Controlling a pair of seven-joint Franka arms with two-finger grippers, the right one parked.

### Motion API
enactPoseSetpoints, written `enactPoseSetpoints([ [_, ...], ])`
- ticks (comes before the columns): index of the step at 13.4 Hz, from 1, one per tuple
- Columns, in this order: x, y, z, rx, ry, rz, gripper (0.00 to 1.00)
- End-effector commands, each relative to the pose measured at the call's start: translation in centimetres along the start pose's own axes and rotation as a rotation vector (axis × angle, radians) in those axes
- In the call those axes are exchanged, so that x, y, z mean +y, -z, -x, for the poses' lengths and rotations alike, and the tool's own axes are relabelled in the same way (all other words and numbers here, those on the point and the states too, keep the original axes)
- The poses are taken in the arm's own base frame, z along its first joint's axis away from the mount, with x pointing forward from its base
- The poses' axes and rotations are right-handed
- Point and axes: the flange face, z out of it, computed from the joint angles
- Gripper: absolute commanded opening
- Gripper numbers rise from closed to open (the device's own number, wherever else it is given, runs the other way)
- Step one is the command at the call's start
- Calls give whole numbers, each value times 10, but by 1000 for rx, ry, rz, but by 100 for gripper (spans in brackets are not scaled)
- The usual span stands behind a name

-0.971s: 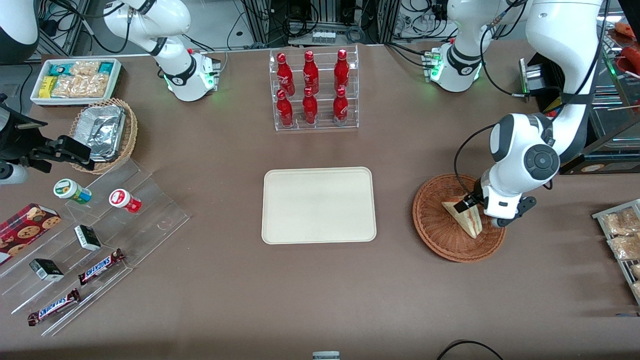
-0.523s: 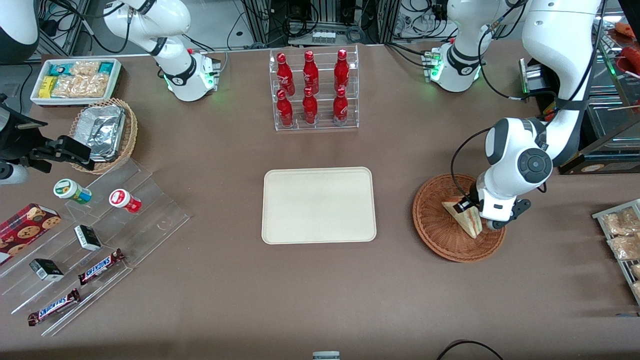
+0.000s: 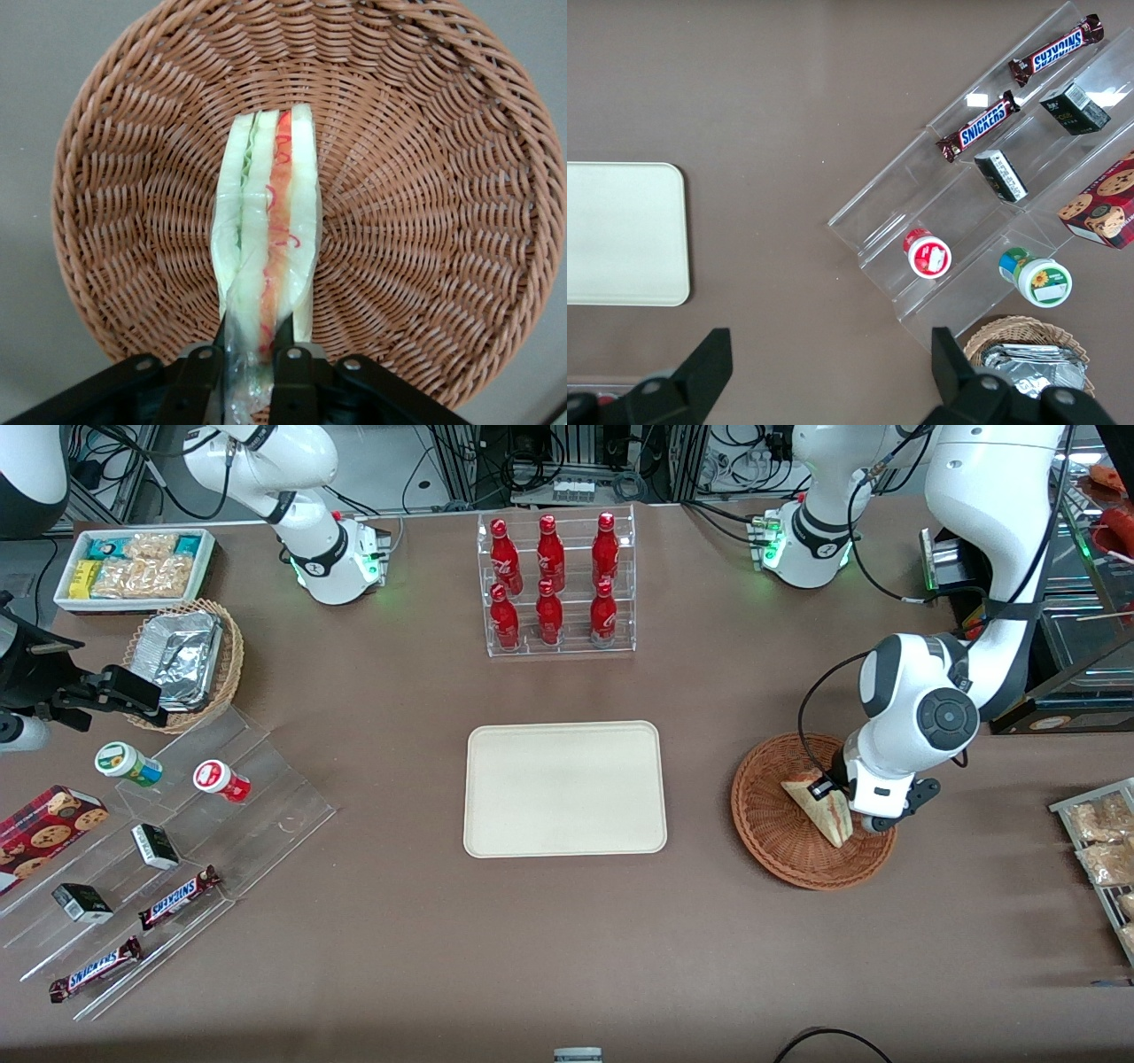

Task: Place sandwich from basket to tray
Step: 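Lower the left gripper and close it on the sandwich's edge, then lift the sandwich and carry it with the left gripper to the tray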

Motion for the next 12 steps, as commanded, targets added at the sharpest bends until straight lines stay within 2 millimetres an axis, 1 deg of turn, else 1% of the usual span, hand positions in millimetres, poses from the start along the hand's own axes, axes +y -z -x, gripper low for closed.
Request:
enactPoseSetpoints([
  [1, 7, 27, -5, -13, -14, -26, 0],
  [2, 11, 34, -6, -18, -26, -29, 0],
  [3, 13, 45, -8, -17, -38, -30, 0],
  [7, 32, 85, -1, -55, -114, -57, 0],
  [9, 50, 93, 14, -51, -164, -46, 0],
  [12, 84, 102, 49, -34, -286, -36, 0],
])
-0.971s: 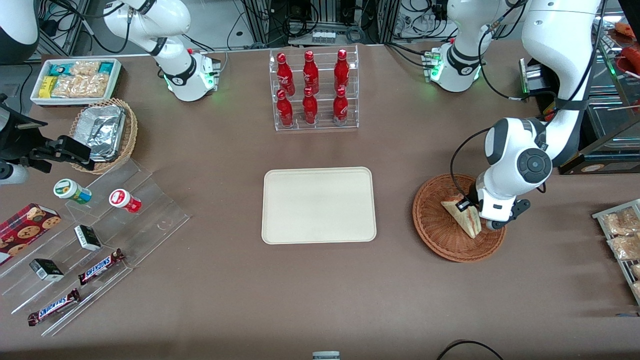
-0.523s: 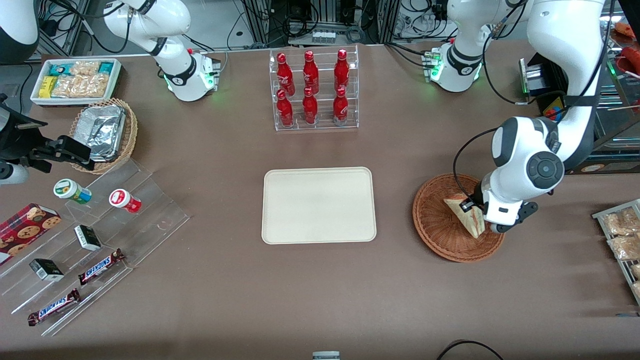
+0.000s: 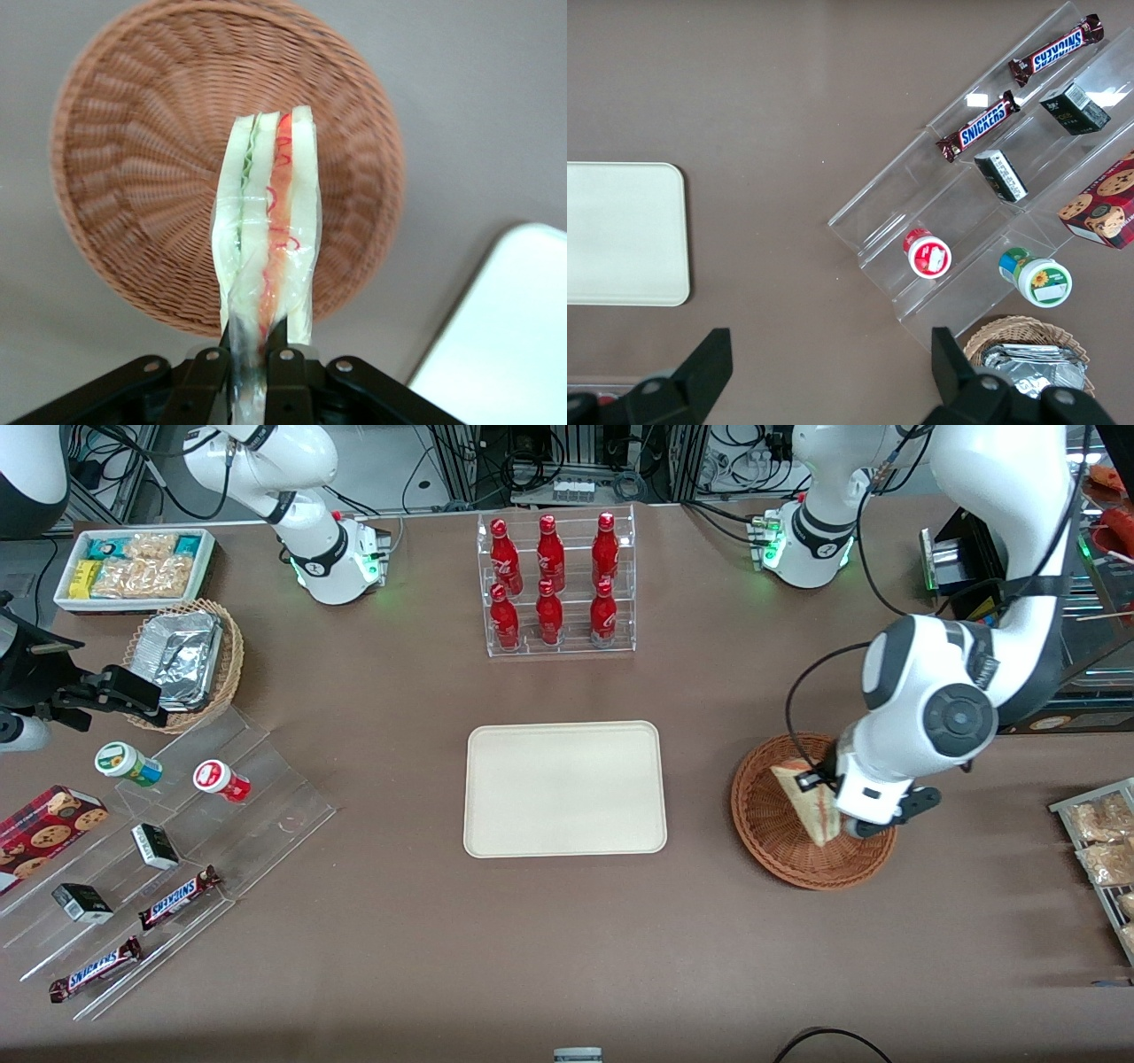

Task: Place sandwich from basket to tray
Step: 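Lift the sandwich and carry it with the left gripper to the tray, then lower the sandwich onto the cream tray and open the left gripper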

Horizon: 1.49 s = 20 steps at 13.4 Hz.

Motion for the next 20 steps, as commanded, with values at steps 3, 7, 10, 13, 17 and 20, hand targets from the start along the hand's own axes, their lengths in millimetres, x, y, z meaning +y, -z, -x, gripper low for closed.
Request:
enactPoseSetpoints([
  [3, 48, 8, 38, 12, -125, -1, 0],
  [7, 85, 7, 65, 21, -198, 28, 0],
  [10, 127, -11, 93, 69, -339, 12, 0],
  [13, 173, -35, 102, 98, -429, 6, 0],
  [17, 217, -64, 106, 93, -485, 5, 0],
  [20, 247, -81, 112, 106, -481, 5, 0],
])
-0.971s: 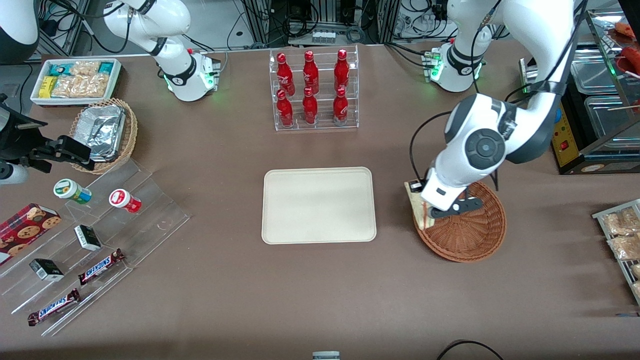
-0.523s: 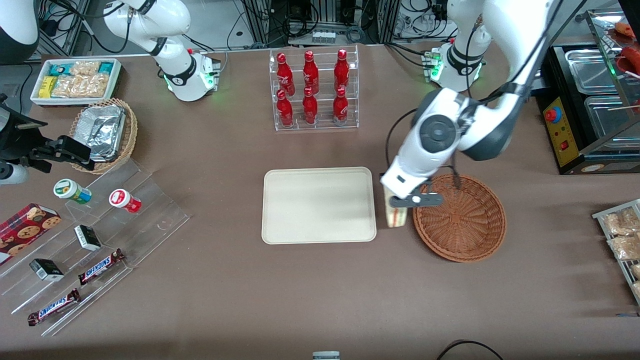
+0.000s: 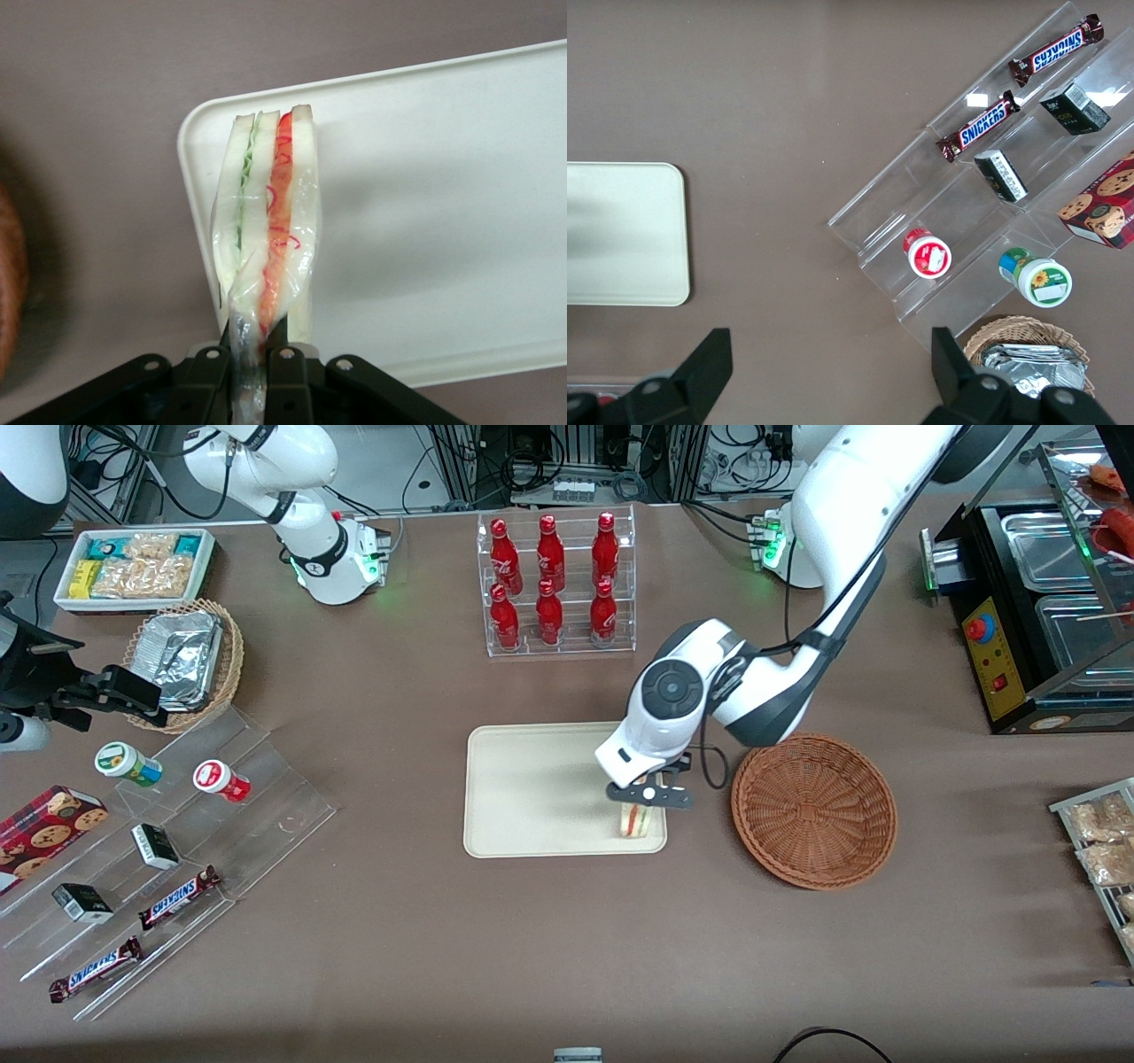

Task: Place sandwich from basket to tray
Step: 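Lower the sandwich onto the cream tray and open the left gripper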

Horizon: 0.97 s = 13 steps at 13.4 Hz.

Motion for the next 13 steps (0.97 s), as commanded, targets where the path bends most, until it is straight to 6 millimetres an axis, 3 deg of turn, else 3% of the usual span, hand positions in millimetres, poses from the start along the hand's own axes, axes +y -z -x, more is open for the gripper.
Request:
enactPoseSetpoints([
  [1, 24, -10, -15, 27, 23, -13, 0],
  [9, 53, -44, -25, 39, 137, -37, 0],
  [13, 54, -49, -26, 38, 129, -42, 0],
])
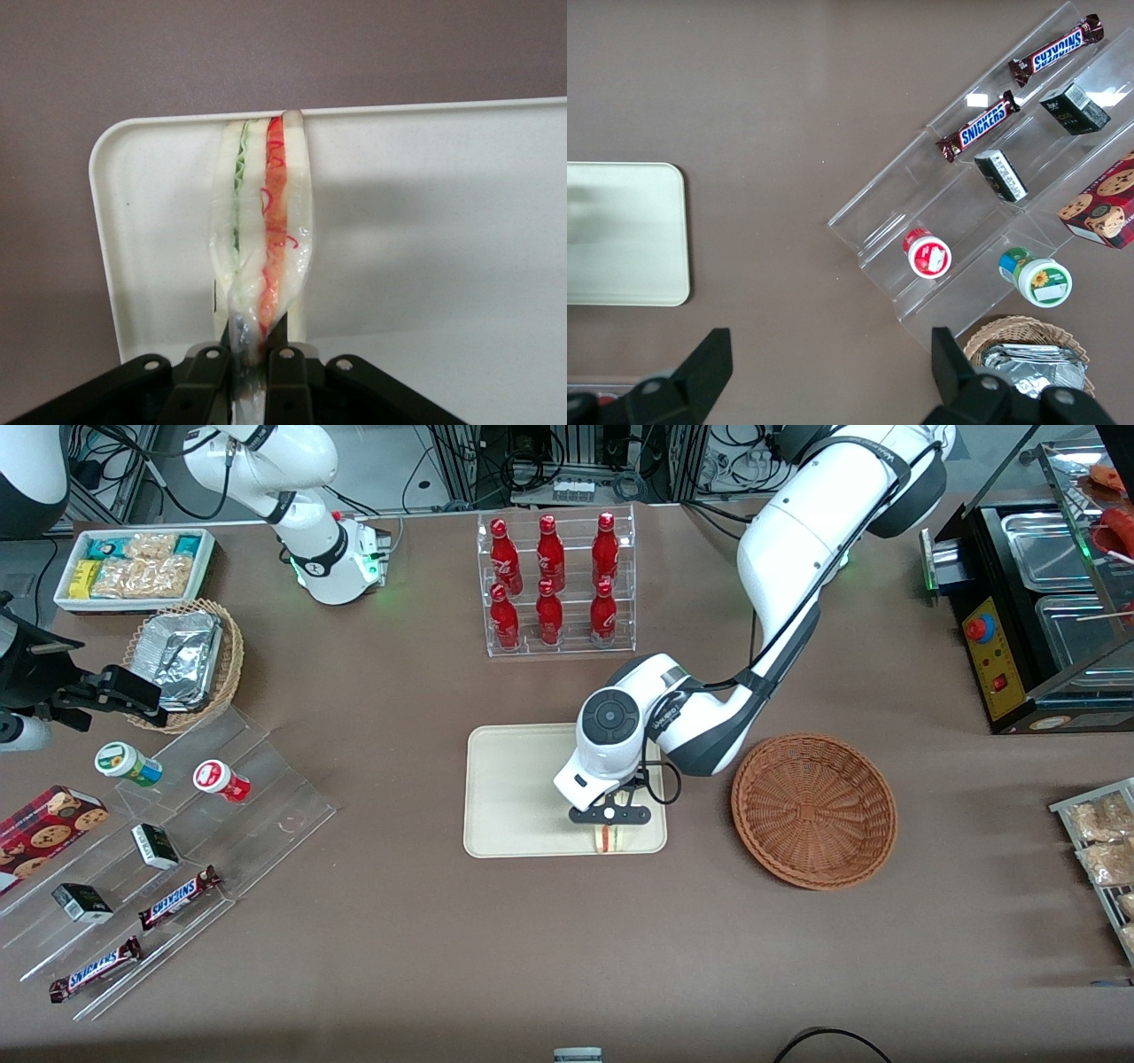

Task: Place sandwich from basket to tray
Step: 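Lower the sandwich onto the cream tray and open the left gripper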

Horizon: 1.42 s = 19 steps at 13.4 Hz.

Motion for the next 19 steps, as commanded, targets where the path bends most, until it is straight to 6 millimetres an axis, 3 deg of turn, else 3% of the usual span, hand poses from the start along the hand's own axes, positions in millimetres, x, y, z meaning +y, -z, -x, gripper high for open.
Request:
enactPoseSetpoints([
  [1, 5, -4, -4, 15, 6, -18, 8],
  [4, 8, -6, -2, 33, -10, -38, 100],
  [13, 7, 9, -7, 52, 34, -27, 100],
  [19, -7, 51, -26, 96, 113, -5, 100],
])
